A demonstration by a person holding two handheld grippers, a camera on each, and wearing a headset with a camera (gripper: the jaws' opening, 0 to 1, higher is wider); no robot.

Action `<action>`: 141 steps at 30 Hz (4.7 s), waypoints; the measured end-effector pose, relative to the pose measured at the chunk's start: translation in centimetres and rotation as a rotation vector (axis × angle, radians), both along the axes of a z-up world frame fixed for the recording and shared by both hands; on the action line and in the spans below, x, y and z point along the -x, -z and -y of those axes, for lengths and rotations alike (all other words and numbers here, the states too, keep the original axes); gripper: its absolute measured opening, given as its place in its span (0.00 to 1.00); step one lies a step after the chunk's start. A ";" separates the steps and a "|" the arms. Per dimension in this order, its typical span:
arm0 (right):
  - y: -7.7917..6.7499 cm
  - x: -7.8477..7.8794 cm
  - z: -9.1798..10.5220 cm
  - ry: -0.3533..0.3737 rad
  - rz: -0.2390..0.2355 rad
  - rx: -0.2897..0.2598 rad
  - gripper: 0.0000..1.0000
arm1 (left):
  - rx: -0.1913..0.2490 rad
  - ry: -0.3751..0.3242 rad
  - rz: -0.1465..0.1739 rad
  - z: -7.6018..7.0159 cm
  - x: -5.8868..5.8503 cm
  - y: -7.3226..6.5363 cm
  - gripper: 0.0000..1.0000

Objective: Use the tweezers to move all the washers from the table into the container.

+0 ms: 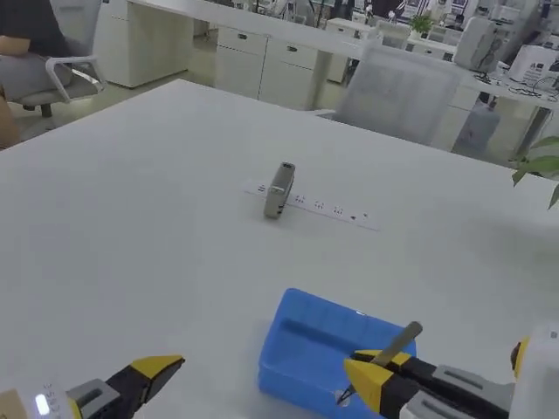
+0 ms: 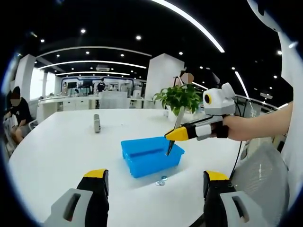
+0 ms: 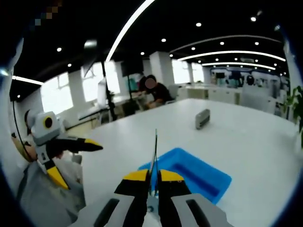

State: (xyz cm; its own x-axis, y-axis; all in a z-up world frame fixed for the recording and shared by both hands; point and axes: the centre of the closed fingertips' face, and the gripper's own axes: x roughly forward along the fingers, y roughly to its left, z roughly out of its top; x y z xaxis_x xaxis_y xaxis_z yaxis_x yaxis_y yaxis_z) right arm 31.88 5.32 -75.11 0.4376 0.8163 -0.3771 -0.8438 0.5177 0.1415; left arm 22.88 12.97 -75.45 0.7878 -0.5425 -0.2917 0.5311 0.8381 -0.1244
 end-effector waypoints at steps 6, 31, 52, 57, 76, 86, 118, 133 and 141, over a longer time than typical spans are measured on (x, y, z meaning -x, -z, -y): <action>0.2 -1.8 0.2 0.028 0.015 0.036 0.03 | 0.001 -0.007 -0.004 -0.1 0.0 0.0 0.83; 4.5 -6.4 1.3 0.150 -0.094 0.070 0.03 | -0.003 -0.010 -0.019 -0.3 -0.1 0.4 0.83; 6.3 -6.3 1.6 0.173 -0.114 0.106 0.04 | -0.011 -0.003 -0.026 -0.1 0.0 0.5 0.83; 6.2 -6.5 1.8 0.180 -0.109 0.103 0.04 | -0.018 0.003 -0.024 0.0 0.0 0.5 0.82; 5.1 -6.0 1.5 0.171 -0.086 0.085 0.04 | -0.020 0.002 -0.025 -0.1 0.0 0.6 0.82; 3.9 -5.6 1.4 0.162 -0.069 0.064 0.04 | -0.023 0.002 -0.026 -0.1 0.1 0.6 0.82; 0.9 0.2 -0.8 0.050 -0.044 0.013 0.04 | -0.041 0.014 -0.041 0.0 0.2 1.1 0.79; 3.2 1.6 -1.7 0.006 -0.079 0.050 0.04 | -0.051 0.020 -0.050 0.0 0.2 1.3 0.78; 5.0 2.3 -1.9 -0.017 -0.101 0.082 0.04 | -0.056 0.022 -0.057 0.0 0.3 1.4 0.77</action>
State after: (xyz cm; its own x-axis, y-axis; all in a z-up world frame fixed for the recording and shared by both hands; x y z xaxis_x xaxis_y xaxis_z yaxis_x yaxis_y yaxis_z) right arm 29.62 7.23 -80.08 0.3803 0.7881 -0.4841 -0.8364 0.5164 0.1836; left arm 22.57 12.94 -76.83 0.7570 -0.5415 -0.3656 0.5433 0.8326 -0.1083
